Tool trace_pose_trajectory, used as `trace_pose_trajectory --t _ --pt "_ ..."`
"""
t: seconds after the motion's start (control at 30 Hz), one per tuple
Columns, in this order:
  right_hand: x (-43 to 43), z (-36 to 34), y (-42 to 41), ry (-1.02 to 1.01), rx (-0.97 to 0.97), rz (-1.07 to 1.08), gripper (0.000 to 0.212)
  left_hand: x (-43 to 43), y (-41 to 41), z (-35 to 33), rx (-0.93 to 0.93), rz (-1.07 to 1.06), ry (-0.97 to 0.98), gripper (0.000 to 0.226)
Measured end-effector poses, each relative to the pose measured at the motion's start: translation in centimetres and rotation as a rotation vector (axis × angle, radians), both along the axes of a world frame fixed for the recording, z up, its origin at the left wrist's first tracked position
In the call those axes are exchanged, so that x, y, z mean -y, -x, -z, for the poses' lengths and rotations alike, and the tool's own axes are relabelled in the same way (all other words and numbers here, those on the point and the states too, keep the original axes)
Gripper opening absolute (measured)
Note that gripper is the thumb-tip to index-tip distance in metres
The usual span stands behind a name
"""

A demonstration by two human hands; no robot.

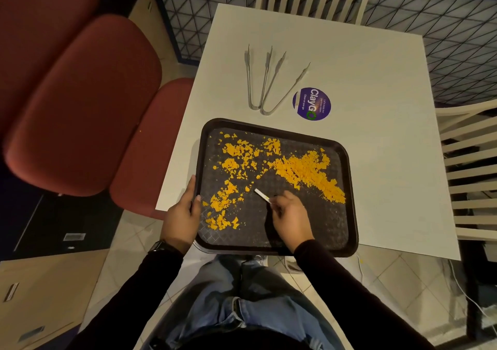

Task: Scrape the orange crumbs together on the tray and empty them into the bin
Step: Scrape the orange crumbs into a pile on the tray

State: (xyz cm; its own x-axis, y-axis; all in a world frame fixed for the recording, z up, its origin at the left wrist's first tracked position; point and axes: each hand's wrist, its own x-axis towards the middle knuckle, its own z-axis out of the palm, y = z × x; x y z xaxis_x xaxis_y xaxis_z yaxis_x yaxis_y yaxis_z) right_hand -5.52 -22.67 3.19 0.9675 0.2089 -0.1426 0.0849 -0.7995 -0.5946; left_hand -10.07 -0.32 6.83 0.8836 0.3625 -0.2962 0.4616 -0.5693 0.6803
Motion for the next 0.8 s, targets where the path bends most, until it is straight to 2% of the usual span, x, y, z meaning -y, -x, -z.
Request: trace_pose_trajectory --t 0.13,0.33,0.43,0.6,0.8 --pt "-0.4 0.3 -0.5 -0.018 0.005 0.064 0.017 0.0 0.1 0.0 -0.002 0.001 -0.004 0.051" --pt "1.4 1.0 -4.7 -0.014 -0.038 0.321 0.017 0.0 0.2 0.2 -0.009 0.005 -0.019 0.051" --pt "1.9 0.7 -5.4 0.000 -0.050 0.311 0.017 0.1 0.1 -0.1 0.001 0.010 -0.018 0.051" --pt "0.6 -1.2 -2.0 -0.025 0.009 0.145 0.013 0.1 -0.3 -0.5 0.017 0.012 -0.032 0.051" --pt "-0.5 -1.6 2.7 0.023 0.045 -0.464 0.015 0.1 -0.5 -0.7 0.016 0.007 -0.032 0.050"
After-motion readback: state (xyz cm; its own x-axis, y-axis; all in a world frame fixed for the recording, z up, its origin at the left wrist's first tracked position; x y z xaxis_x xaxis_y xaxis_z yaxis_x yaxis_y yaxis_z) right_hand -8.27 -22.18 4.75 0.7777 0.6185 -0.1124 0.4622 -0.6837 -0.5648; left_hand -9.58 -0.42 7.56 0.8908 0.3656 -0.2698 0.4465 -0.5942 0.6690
